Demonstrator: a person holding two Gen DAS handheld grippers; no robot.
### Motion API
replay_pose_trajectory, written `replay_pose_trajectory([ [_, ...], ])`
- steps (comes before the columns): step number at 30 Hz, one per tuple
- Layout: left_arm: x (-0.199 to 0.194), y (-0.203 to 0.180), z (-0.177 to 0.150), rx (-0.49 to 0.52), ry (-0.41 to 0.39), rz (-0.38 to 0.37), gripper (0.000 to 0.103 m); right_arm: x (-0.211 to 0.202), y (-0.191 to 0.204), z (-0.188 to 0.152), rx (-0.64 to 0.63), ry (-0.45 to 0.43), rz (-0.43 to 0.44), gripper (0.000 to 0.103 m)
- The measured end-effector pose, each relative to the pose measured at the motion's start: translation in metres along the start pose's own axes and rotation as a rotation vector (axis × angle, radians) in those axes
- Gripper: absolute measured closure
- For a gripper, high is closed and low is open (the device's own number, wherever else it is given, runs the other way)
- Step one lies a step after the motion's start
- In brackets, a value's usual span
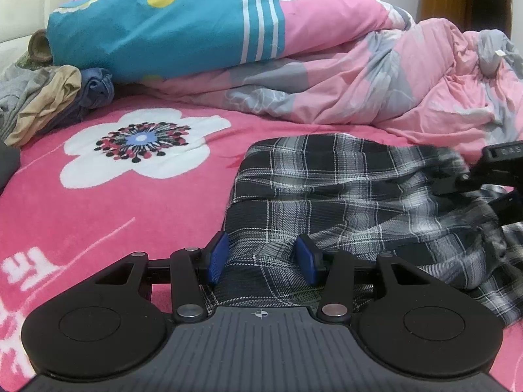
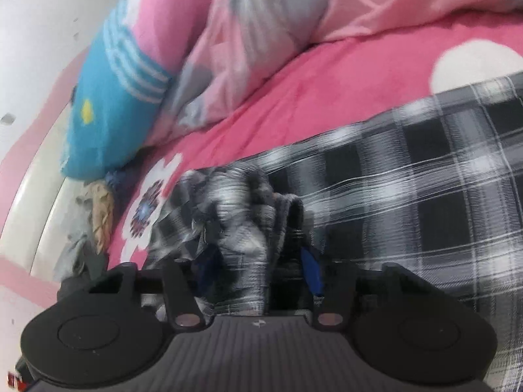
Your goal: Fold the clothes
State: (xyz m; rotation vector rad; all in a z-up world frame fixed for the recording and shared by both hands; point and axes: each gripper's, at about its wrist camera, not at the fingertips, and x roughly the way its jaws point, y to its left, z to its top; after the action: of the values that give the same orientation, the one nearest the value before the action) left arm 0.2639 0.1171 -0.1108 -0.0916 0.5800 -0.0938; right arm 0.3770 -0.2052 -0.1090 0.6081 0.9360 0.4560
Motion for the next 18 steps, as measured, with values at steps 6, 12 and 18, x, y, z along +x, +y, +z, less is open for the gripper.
replay_pose_trajectory([
  [6,0.001,0.001,0.000,-0.002,0.002,-0.001,0.058,-0.014,0.004,-0.005,-0.038,-0.027,-0.006,0.056],
  [12,0.000,-0.001,-0.001,-0.001,0.000,0.003,0.057,0.009,-0.006,-0.004,0.016,-0.007,0.000,0.039],
  [18,-0.001,0.002,0.000,-0.016,-0.009,-0.009,0.057,0.011,0.005,-0.010,-0.034,-0.030,-0.005,0.066],
])
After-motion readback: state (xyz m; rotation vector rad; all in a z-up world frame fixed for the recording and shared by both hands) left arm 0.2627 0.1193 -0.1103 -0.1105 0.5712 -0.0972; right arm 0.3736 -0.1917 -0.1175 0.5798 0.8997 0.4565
